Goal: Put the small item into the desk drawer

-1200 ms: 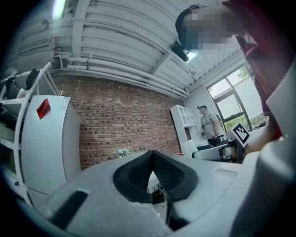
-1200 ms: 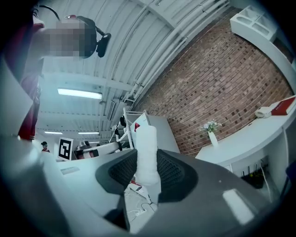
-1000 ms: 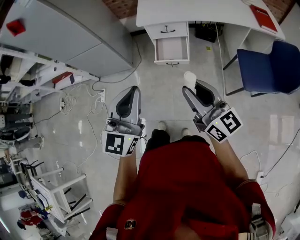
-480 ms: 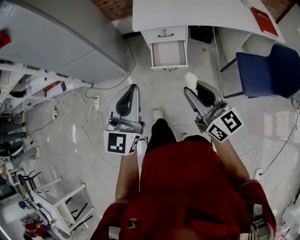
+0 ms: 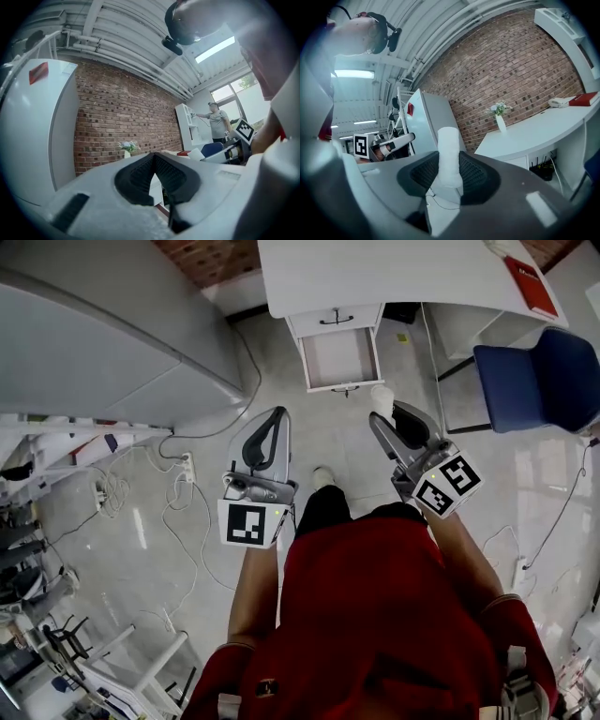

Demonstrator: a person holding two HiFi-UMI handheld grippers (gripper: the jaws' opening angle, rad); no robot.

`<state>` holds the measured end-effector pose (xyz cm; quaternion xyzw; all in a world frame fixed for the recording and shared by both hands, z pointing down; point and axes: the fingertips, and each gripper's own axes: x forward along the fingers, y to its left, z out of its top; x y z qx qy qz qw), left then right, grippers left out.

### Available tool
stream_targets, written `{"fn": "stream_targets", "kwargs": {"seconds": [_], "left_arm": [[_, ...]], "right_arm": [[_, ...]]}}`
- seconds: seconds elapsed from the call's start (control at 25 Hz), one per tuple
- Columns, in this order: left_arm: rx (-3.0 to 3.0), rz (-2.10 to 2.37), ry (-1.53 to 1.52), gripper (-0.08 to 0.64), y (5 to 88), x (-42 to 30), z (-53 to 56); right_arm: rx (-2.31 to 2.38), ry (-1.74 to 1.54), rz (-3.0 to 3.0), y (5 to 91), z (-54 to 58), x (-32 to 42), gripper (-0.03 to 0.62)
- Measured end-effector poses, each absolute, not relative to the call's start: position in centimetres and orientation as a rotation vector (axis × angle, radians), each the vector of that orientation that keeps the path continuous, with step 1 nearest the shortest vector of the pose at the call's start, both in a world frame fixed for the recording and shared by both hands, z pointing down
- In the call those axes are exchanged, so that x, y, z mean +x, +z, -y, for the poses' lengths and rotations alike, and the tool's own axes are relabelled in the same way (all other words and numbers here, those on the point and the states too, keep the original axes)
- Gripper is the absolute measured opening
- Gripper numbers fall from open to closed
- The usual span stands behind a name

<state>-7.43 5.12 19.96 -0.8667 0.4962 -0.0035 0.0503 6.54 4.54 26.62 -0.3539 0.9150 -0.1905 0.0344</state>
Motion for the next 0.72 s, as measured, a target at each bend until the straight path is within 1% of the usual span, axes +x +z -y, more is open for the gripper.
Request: {"fn": "stream_targets", "kwargs": {"seconds": [0.36,0.72], "left_arm": [[-2.687,-1.472,0.017,0.006,22.8,-12.9,-0.4],[-2.712,-1.540,0.064,0.006,25.2,-14.6,3.1]], "right_arm": [[-1.266,-0.598,-2.826,29.5,0.6,1.6,0.140],[-1.369,-0.661,-2.843,33.9,4.0,-0.3,0.141]]}}
